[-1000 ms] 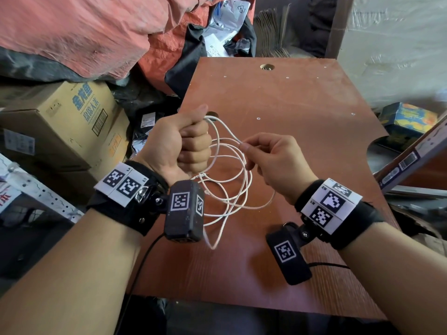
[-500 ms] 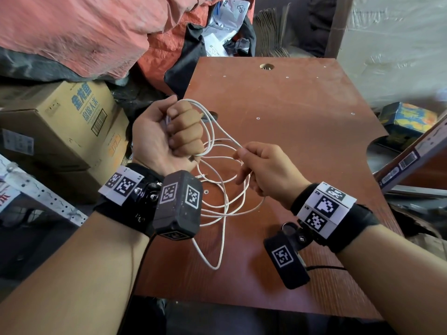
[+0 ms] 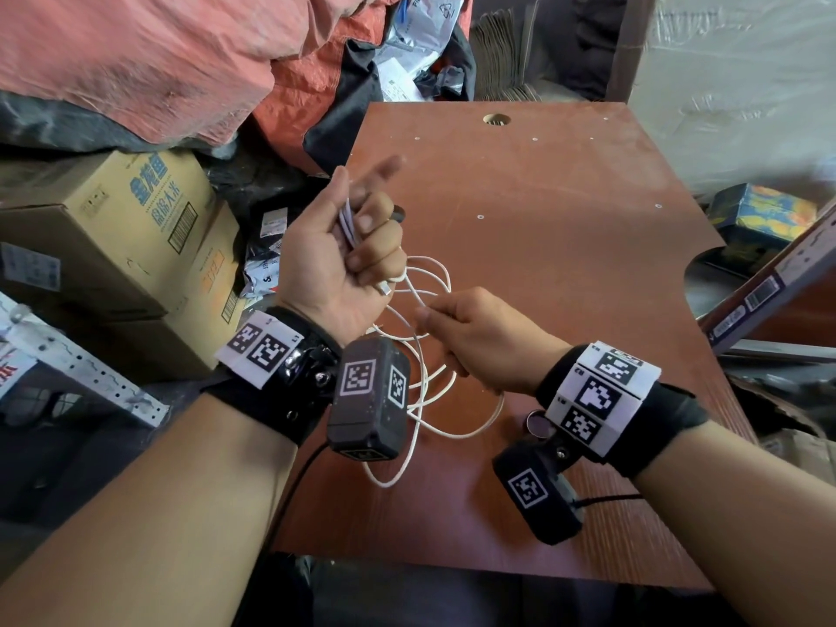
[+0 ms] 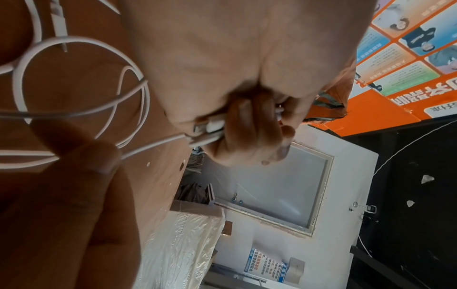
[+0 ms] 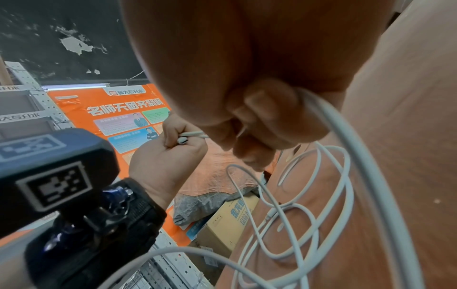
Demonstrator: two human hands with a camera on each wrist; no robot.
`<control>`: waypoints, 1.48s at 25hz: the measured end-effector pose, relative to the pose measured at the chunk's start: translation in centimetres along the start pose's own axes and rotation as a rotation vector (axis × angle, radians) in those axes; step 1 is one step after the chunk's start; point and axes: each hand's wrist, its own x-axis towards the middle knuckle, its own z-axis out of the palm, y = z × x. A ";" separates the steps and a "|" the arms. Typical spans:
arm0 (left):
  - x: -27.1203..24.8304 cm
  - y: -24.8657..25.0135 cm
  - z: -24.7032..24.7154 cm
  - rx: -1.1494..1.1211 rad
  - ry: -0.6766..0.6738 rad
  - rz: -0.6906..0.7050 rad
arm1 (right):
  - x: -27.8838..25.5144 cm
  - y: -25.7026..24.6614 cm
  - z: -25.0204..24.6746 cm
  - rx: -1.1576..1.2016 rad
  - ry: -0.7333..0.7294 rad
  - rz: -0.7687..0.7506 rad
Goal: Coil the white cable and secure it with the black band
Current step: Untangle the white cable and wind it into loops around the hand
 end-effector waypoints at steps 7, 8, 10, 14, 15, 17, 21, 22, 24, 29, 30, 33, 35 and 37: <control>-0.1 0.0 0.1 0.111 0.159 0.112 | -0.1 -0.1 -0.5 -0.014 -0.008 -0.009; -0.1 -0.3 0.2 0.146 0.177 0.106 | -0.3 -0.3 -0.4 -0.005 -0.033 -0.016; 0.0 -0.7 0.3 0.210 0.194 0.087 | -0.4 -0.6 -0.4 -0.022 -0.036 -0.052; 0.1 -1.5 0.3 0.386 0.237 0.084 | -0.3 -0.9 -0.6 -0.085 0.062 -0.148; 0.1 -1.7 0.3 0.423 0.245 0.080 | -0.3 -0.9 -0.7 -0.092 0.071 -0.144; 0.1 -1.9 0.3 0.471 0.253 0.070 | -0.3 -1.0 -0.9 -0.112 0.072 -0.132; 0.0 -1.8 0.4 0.551 0.257 0.071 | -0.6 -1.1 -1.4 -0.086 0.064 -0.122; -0.1 -1.7 0.5 0.566 0.263 0.070 | -0.6 -1.1 -1.5 -0.076 0.064 -0.119; -0.1 -1.6 0.4 0.571 0.276 0.062 | -0.7 -1.1 -1.5 -0.056 0.059 -0.115; -0.1 -1.7 0.3 0.635 0.301 0.025 | -0.8 -1.4 -1.7 -0.010 0.048 -0.183; -0.2 -1.7 0.3 0.666 0.299 0.001 | -0.8 -1.4 -1.7 -0.012 0.059 -0.196; -0.3 -1.5 0.3 0.780 0.290 -0.054 | -0.7 -1.4 -1.8 0.012 0.103 -0.204; -0.3 -1.7 0.2 0.906 0.294 -0.062 | -0.7 -1.4 -1.9 0.083 0.136 -0.209; -0.3 -2.0 0.1 0.969 0.271 -0.063 | -0.6 -1.4 -2.2 0.182 0.170 -0.207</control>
